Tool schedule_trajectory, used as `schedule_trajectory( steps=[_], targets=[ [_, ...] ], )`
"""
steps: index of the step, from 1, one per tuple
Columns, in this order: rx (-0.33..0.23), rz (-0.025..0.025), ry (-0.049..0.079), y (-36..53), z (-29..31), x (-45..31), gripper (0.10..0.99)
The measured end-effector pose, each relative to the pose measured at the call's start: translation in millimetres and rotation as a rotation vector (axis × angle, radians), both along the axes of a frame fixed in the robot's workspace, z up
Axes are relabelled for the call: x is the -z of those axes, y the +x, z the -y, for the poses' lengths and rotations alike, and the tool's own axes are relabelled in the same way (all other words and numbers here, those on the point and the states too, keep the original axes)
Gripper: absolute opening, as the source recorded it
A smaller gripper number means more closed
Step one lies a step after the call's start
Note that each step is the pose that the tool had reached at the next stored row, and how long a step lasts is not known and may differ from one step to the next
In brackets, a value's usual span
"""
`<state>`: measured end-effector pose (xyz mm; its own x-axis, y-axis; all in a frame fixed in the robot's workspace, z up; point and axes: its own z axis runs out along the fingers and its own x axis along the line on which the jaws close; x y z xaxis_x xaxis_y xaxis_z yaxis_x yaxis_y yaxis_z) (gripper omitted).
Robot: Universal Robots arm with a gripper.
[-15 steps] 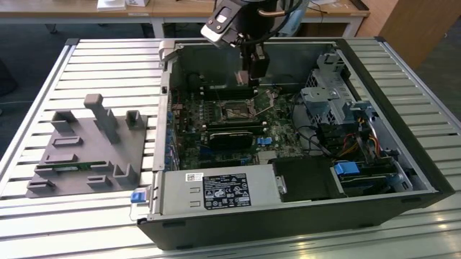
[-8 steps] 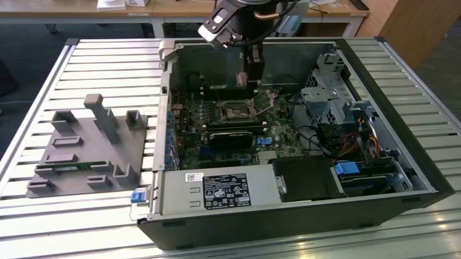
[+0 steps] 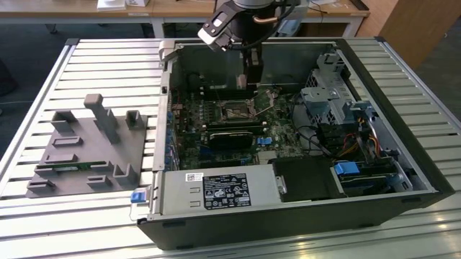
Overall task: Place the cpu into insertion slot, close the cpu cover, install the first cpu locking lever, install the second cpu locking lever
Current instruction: 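Place the cpu into insertion slot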
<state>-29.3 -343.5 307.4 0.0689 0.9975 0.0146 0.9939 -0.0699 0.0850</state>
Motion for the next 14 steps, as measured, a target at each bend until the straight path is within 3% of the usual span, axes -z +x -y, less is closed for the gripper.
schedule_trajectory(
  steps=[14],
  targets=[
    [-0.066, 0.0000, 0.000, -1.6, -0.3, 25.0, 0.537]
  ],
)
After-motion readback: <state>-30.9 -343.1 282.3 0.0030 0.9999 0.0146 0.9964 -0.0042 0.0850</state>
